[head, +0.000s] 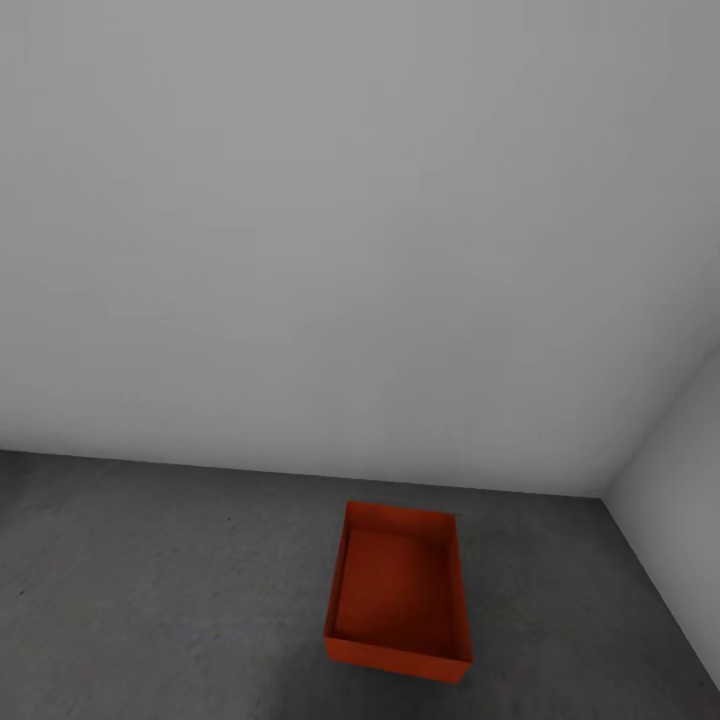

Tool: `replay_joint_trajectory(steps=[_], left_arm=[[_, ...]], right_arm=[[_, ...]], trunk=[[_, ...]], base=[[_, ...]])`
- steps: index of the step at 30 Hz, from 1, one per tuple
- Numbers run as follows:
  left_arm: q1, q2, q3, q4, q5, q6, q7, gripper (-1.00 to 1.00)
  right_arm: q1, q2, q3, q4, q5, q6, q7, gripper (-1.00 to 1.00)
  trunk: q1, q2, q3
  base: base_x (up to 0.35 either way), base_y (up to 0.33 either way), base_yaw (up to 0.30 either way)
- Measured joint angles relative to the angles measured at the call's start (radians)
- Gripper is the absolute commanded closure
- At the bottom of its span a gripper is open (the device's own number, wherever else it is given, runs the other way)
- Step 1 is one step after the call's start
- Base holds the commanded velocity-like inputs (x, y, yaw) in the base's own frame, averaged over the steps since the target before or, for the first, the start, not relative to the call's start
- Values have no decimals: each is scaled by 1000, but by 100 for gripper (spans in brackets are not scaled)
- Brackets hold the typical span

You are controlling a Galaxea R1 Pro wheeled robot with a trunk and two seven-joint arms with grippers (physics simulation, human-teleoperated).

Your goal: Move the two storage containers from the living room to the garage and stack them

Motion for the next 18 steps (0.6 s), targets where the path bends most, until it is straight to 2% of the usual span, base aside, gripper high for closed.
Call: replay_joint_trajectory(steps=[15,18], left_arm=[[0,0,0,0,0,0,0,-100],[0,0,0,0,0,0,0,-100]], right_arm=[[0,12,1,0,-1,4,1,-100],[0,3,0,0,-1,2,0,-100]], trunk=[[0,0,0],[0,0,0]], base=[[0,0,0],[0,0,0]])
